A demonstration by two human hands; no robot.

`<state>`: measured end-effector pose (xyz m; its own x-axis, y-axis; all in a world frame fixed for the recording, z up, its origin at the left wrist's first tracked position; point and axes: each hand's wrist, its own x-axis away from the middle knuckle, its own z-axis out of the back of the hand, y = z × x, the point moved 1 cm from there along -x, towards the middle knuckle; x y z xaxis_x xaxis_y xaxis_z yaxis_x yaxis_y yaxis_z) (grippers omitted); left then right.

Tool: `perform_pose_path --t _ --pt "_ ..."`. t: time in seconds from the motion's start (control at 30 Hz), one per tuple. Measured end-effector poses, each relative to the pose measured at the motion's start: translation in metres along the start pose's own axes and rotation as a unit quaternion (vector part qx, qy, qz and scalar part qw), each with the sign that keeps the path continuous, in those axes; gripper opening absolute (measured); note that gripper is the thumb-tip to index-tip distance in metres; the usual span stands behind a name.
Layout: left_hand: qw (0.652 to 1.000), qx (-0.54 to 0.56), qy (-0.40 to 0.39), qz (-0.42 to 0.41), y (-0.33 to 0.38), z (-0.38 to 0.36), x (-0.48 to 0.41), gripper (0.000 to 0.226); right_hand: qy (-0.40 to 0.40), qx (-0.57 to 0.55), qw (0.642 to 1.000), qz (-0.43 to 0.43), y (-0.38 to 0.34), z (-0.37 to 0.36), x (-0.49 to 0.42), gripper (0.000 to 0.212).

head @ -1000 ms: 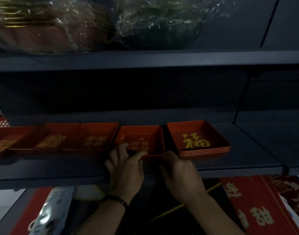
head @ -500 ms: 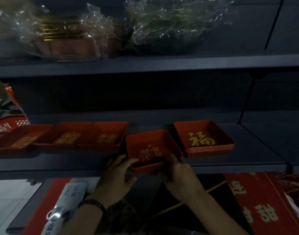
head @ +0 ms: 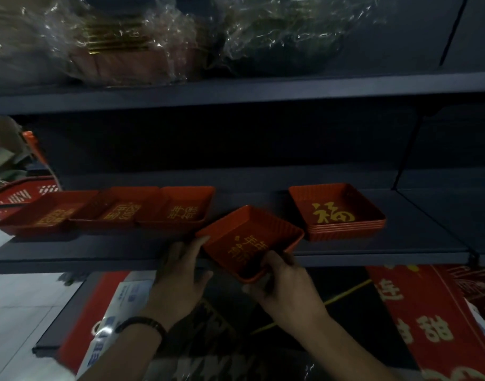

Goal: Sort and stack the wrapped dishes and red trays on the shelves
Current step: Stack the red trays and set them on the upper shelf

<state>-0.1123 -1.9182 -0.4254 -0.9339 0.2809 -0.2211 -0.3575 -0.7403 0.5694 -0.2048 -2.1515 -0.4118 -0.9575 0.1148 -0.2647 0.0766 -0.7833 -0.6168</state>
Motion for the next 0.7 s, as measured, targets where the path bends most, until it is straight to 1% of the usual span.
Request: perform_pose_path --t 0.03,0.1,0.17,0.23,0.3,0.37,0.47,0.57,0.63,0.7 --pt "1.0 0.012 -0.009 0.015 -0.006 0.003 -0.001 0.073 0.003 -0.002 1.0 0.004 0.0 0.002 0.002 0.054" --pt "0.998 0.039 -0.038 0.022 -0.013 0.008 -0.004 0.054 0.002 -0.005 1.0 0.007 0.0 0.007 0.007 0.057" --pt "0.997 0.066 -0.037 0.011 -0.01 0.013 -0.008 0.033 0.007 -0.012 1.0 0.003 0.002 0.013 0.009 0.063" --pt "0.996 0.087 -0.027 0.008 -0.003 0.02 -0.008 0.021 0.018 -0.015 1.0 0.005 0.004 0.019 0.01 0.065" --pt "0.994 0.104 -0.024 0.004 0.004 0.027 -0.007 0.017 0.038 -0.016 0.999 0.021 0.006 0.027 0.01 0.058" --pt "0.992 0.122 -0.005 -0.01 0.008 0.034 -0.004 0.014 0.053 -0.029 0.998 0.035 0.007 0.036 0.01 0.051" --pt "0.983 0.168 0.063 -0.037 0.024 0.042 -0.001 0.015 0.066 -0.054 0.995 0.048 0.009 0.053 0.009 0.043" --pt "0.974 0.15 0.138 -0.094 0.05 0.044 -0.004 0.015 0.107 -0.056 0.991 0.064 0.014 0.073 0.008 0.026" --pt "0.969 0.151 0.163 -0.11 0.069 0.04 -0.008 0.012 0.14 -0.065 0.986 0.061 0.019 0.09 0.006 0.02" --pt "0.963 0.178 0.17 -0.11 0.091 0.033 -0.015 0.011 0.176 -0.064 0.981 0.061 0.025 0.108 0.001 0.017"
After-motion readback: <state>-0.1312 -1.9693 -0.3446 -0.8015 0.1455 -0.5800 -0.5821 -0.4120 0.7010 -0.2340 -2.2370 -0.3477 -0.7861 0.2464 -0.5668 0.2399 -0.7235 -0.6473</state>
